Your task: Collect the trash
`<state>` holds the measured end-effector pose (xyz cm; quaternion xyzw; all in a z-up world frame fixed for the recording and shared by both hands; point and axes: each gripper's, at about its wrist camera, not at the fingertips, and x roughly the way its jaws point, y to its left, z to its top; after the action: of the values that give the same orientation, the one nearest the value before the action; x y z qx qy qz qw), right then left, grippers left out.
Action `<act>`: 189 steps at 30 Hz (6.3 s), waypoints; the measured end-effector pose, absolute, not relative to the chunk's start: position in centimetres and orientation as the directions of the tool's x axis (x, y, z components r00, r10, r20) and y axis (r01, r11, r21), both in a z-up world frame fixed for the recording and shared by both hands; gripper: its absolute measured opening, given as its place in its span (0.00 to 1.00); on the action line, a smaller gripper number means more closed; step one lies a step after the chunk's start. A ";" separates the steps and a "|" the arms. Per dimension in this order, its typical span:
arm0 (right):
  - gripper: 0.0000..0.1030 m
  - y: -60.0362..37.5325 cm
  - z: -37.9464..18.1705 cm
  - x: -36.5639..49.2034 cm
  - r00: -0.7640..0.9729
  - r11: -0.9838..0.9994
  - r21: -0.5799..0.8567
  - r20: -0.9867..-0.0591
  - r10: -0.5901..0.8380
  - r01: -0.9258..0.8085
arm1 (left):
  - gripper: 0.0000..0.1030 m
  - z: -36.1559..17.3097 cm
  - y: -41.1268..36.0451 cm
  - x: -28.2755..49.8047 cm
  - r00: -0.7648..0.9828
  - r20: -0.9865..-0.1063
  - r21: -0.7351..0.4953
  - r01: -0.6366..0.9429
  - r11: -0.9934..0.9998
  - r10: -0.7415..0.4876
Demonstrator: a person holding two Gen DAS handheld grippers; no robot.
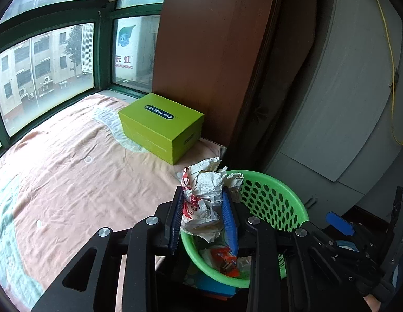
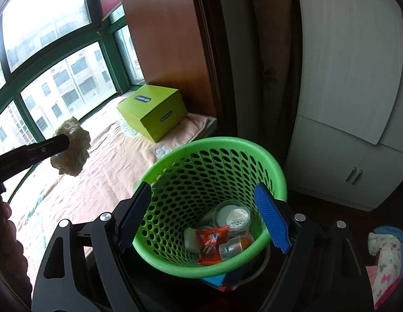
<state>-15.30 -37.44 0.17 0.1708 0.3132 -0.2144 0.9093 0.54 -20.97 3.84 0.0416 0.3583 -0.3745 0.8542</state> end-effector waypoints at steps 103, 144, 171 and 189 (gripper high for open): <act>0.90 -26.1 0.8 -4.8 0.780 0.979 0.163 -0.626 0.008 0.122 | 0.93 2.0 -3.1 5.4 0.675 -0.701 -0.094 0.233 0.968 -0.231; 0.90 -24.1 0.2 -3.2 0.767 0.982 0.177 -0.638 0.070 0.058 | 0.93 1.1 -1.1 5.7 0.697 -0.708 -0.026 0.141 0.990 -0.118; 0.90 -23.8 0.2 -3.2 0.766 0.982 0.181 -0.638 0.075 0.055 | 0.93 1.1 -0.5 5.7 0.700 -0.707 -0.021 0.124 0.992 -0.103; 0.90 -23.5 0.3 -3.2 0.769 0.982 0.180 -0.636 0.073 0.056 | 0.93 1.2 -0.5 5.7 0.702 -0.705 -0.019 0.121 0.992 -0.099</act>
<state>-3.20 -23.54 0.28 0.0945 0.3401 0.0046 0.9356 5.67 -0.50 1.21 0.0142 0.3811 -0.0596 0.9225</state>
